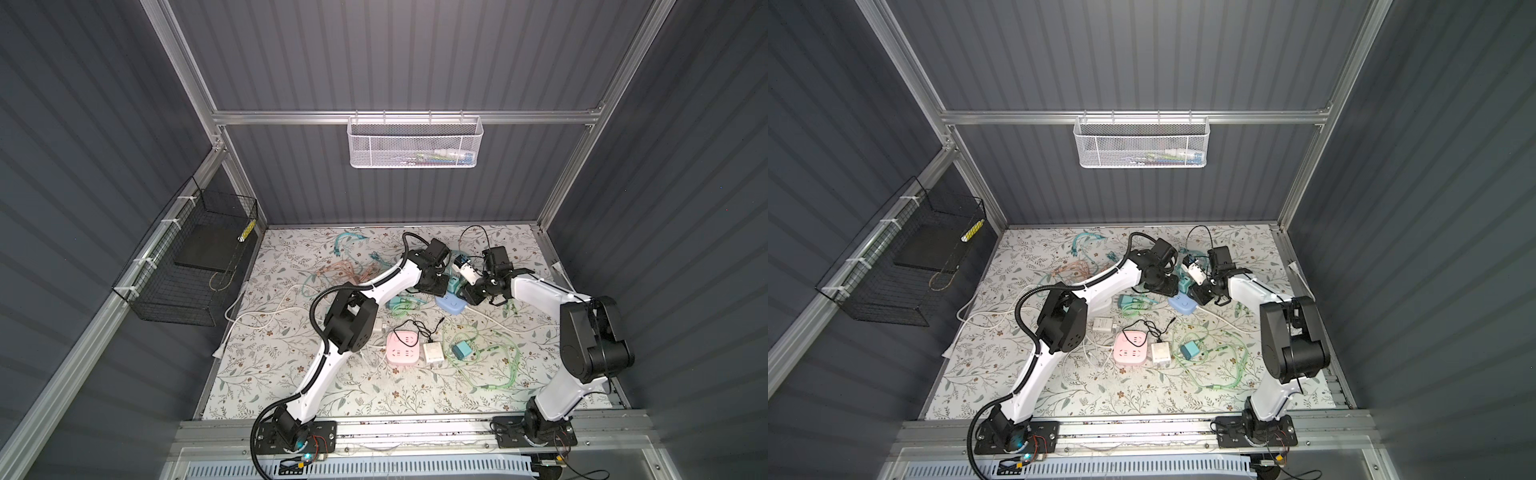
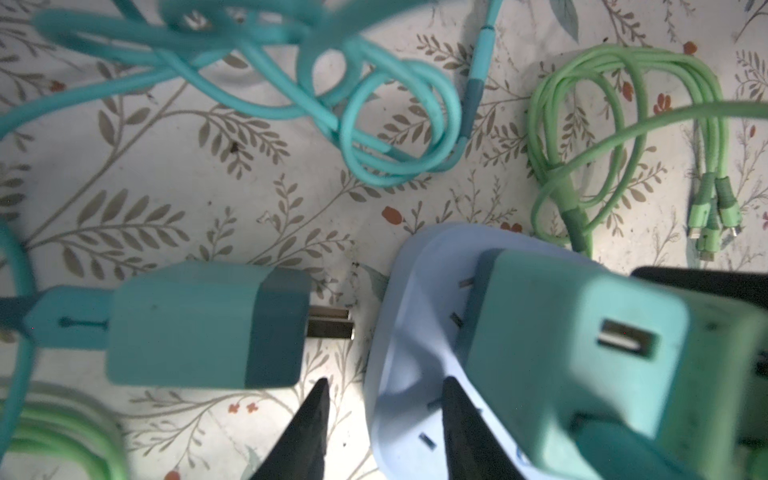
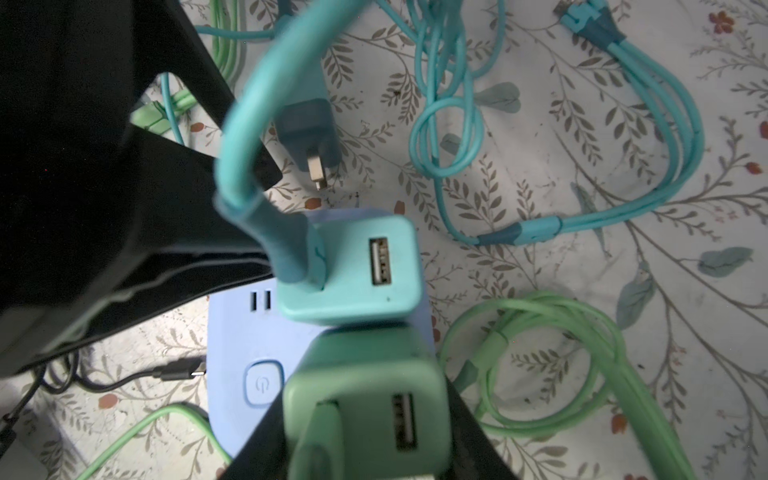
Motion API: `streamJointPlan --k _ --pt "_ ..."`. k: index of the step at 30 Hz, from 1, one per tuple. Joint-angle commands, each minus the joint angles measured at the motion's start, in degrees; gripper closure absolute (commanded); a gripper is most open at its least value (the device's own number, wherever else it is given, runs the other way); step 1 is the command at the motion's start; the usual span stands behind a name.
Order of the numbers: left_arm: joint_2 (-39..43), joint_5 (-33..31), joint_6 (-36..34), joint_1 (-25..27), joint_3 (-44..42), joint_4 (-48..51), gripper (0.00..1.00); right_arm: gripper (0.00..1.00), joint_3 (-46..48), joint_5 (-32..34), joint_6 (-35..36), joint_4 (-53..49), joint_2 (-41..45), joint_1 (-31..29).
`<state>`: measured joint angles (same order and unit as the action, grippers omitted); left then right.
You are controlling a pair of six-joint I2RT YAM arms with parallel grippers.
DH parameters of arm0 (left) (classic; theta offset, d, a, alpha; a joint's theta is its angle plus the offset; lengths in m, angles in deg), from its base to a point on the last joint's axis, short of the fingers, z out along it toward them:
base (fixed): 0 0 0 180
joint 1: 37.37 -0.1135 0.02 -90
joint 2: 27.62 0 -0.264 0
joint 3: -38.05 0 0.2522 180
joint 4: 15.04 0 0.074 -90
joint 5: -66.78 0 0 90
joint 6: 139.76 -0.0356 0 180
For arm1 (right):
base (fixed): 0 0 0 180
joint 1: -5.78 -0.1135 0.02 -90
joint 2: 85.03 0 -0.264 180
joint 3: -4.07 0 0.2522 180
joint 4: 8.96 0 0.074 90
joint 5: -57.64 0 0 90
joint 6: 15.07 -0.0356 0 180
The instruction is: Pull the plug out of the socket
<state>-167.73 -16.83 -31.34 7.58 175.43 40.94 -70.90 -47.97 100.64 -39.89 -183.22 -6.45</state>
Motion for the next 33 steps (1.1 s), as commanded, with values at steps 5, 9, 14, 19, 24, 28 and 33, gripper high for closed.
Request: streamJointPlan --k 5,9,14,19,24,28,33 --pt "-3.7 -3.0 -2.0 1.0 -1.2 5.9 0.56 0.85 -3.7 0.7 -0.5 1.1 -1.6 -3.2" --pt "-4.1 -6.8 -3.3 1.7 -0.4 8.1 0.56 0.85 -5.1 0.2 -2.1 0.9 -1.5 -3.2" --pt "-5.3 -9.7 -4.2 2.5 0.6 10.2 0.58 0.85 -7.6 1.7 -2.6 -1.8 -2.2 -3.6" --pt "-5.1 -11.1 -4.4 2.6 -0.2 10.2 0.58 0.86 -7.9 3.7 -3.0 -3.0 -1.0 -3.6" --pt "-4.2 -9.5 -3.9 2.5 -1.7 8.3 0.58 0.86 -6.3 5.5 -2.6 -3.3 -0.4 -3.3" --pt "-3.6 -7.8 -3.1 2.4 -3.0 6.7 0.57 0.85 -4.1 5.1 -4.5 -1.6 1.3 -1.9" --pt "-1.3 -5.0 -1.3 1.7 -6.4 3.1 0.55 0.82 -2.5 3.6 -8.4 -1.6 3.2 0.2"
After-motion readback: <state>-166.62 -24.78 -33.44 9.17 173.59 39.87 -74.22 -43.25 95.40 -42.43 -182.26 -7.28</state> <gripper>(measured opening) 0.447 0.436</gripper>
